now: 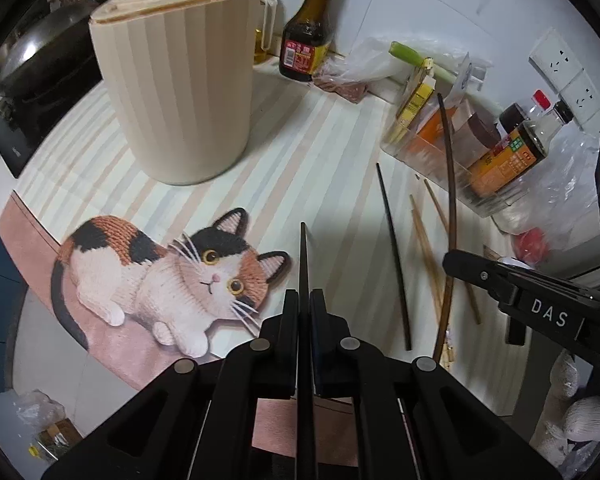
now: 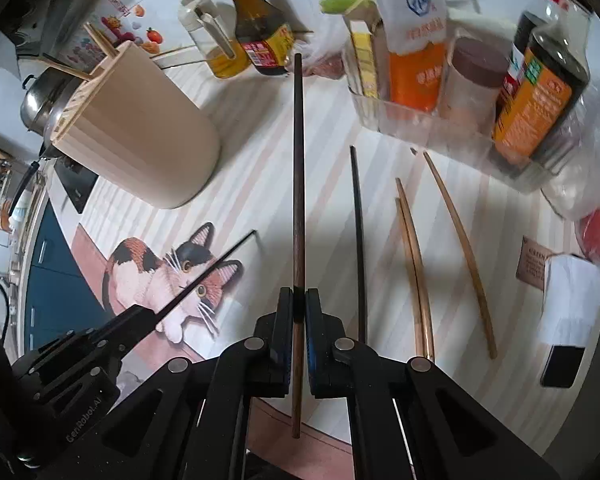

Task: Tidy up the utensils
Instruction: 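Lift both held dark chopsticks off the counter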

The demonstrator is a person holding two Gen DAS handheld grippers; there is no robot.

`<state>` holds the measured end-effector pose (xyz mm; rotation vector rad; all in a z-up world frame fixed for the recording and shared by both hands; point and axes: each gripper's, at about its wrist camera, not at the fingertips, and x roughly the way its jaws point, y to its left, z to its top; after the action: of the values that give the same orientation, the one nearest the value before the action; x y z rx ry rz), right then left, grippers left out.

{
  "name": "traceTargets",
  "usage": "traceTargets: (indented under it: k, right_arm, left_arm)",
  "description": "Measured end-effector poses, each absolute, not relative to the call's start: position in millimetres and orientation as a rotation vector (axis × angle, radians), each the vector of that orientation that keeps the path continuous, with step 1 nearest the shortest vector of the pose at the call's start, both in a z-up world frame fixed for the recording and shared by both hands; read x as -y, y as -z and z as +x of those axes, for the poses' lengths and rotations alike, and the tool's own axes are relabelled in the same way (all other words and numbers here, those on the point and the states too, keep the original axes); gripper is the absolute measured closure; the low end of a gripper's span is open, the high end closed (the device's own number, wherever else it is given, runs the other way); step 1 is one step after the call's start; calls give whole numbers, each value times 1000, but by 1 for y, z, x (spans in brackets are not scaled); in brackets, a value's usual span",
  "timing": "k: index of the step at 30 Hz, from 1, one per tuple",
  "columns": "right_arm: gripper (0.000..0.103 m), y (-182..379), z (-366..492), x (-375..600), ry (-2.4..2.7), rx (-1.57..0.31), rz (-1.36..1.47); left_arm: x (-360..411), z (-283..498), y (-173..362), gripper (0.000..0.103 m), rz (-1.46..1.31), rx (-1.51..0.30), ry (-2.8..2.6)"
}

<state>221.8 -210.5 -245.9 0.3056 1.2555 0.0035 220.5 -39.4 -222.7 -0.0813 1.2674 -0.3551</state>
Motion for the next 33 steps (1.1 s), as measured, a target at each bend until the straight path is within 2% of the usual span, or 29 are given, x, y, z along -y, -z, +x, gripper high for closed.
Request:
traceTargets:
  k: [12, 17, 18, 20, 23, 26, 33]
  right_arm:
    - [97, 316, 228, 217, 49, -1438, 295]
    - [97, 326, 230, 224, 70, -1458, 302]
    - [97, 326, 230, 224, 73, -1458, 303]
    - [97, 328, 231, 225, 78, -1461, 303]
    - [97, 331, 233, 224, 83, -1465, 302]
    - [97, 331, 233, 221, 76, -1459, 306]
    - [97, 313, 229, 220, 62, -1399, 320]
  left_arm:
    - [57, 227, 311, 100, -118, -1516, 390]
    - [81, 239, 332, 95, 53, -1559, 361]
    - [84, 240, 331, 92, 79, -1541, 366]
    - [95, 241, 331, 92, 164, -1522, 376]
    - [106, 240, 330, 98, 241, -1495, 370]
    - [106, 240, 330, 103, 240, -1478, 357]
    - [82, 224, 309, 103, 156, -1415, 356]
